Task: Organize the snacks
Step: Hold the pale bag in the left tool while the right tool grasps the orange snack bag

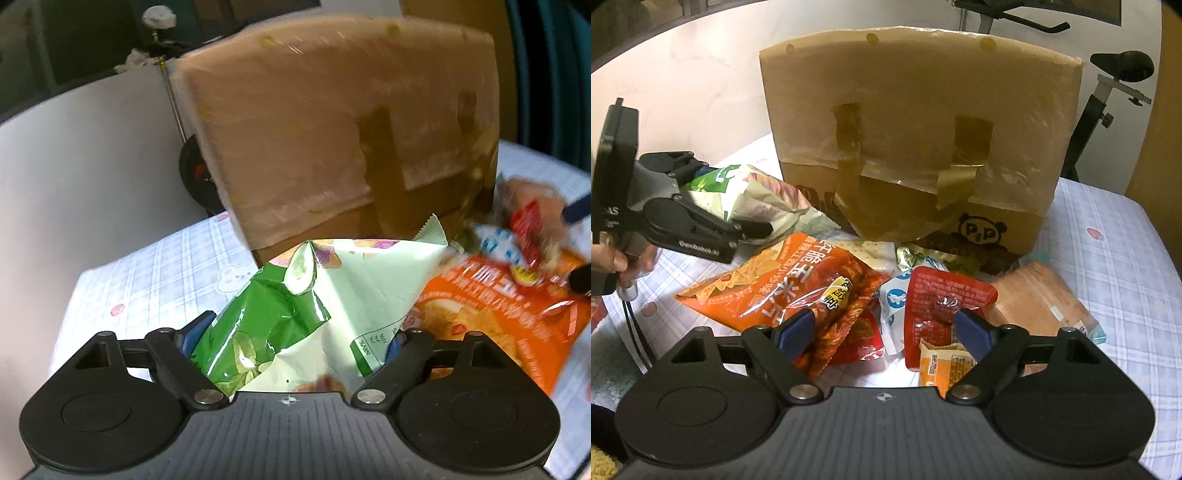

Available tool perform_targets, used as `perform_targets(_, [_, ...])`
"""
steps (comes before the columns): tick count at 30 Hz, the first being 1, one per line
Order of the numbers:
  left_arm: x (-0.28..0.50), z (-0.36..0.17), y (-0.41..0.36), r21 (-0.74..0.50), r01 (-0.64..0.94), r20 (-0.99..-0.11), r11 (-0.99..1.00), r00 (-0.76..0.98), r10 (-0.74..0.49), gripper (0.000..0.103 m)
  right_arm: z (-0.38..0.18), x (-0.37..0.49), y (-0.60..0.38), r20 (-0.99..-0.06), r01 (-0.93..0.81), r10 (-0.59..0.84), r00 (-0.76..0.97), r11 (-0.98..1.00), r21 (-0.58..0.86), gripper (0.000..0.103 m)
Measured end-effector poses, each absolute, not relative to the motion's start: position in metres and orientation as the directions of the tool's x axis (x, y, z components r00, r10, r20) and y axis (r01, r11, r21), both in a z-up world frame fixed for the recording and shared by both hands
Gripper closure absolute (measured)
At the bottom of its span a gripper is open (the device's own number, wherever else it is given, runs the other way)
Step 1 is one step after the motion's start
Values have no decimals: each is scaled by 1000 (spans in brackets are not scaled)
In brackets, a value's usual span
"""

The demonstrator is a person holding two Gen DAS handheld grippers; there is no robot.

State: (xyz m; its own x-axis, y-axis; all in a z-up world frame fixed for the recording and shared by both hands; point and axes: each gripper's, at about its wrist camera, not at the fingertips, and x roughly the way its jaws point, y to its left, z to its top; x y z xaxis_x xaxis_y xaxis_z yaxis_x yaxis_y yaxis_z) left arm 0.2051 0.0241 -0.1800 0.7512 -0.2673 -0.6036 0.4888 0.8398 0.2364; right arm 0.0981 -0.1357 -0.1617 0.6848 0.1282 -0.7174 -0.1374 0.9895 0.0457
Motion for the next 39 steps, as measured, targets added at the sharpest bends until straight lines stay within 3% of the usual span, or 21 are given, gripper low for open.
perform_targets(12, [170, -147, 90, -38, 311, -559, 950, 781, -278, 16, -160, 103, -124, -704, -172, 185, 685, 981, 90, 18])
perform_targets(22, [136, -136, 101, -134, 246, -519, 960, 808, -279, 16, -160, 107, -112, -712, -208, 215, 668, 973, 99, 18])
perform_targets(31, [131, -143, 97, -173, 260, -518, 950, 796, -313, 16, -184, 133, -112, -729, -159, 328, 601, 943, 294, 18])
perform_targets(39, [126, -149, 109, -209, 229, -517, 951, 799, -306, 16, -190, 164, -98, -729, -121, 377, 571, 917, 380, 18])
